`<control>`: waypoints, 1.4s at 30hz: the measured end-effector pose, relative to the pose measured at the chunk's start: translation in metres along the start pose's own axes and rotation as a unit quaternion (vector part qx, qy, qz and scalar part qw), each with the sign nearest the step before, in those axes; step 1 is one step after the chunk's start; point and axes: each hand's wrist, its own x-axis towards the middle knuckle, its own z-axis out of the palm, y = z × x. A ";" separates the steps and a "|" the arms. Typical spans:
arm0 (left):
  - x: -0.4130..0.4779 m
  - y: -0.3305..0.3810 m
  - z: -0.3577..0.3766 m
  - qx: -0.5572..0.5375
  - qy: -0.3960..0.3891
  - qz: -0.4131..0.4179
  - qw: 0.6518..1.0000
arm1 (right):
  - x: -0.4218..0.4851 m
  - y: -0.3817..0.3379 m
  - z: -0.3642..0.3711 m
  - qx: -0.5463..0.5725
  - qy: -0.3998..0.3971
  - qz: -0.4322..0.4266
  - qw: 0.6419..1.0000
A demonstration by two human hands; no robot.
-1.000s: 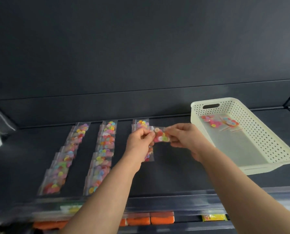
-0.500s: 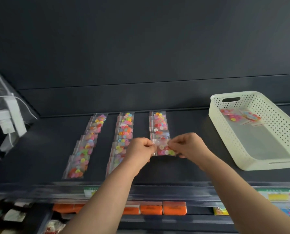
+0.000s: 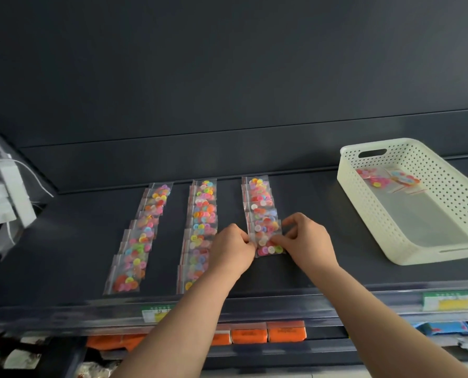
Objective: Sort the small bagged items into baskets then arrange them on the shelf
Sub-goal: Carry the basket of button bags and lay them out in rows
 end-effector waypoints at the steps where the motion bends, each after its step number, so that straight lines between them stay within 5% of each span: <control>1: 0.001 -0.001 0.000 0.003 -0.001 -0.002 1.000 | 0.000 0.000 0.001 -0.005 0.003 -0.001 1.000; 6: 0.002 0.005 -0.002 0.026 0.023 -0.002 0.999 | 0.003 0.000 -0.007 0.003 0.005 -0.020 1.000; 13: 0.007 0.057 0.005 -0.039 0.000 0.061 0.997 | 0.017 -0.001 -0.064 -0.211 0.123 -0.142 0.959; 23: -0.009 0.152 0.073 -0.056 -0.084 0.147 0.984 | 0.048 0.080 -0.160 -0.280 0.145 -0.025 0.949; 30: -0.011 0.187 0.105 -0.056 -0.071 0.144 0.985 | 0.105 0.123 -0.188 -0.269 -0.013 -0.003 0.963; 42: -0.011 0.200 0.120 -0.079 -0.047 0.090 0.992 | 0.116 0.137 -0.183 -0.346 -0.215 -0.103 0.908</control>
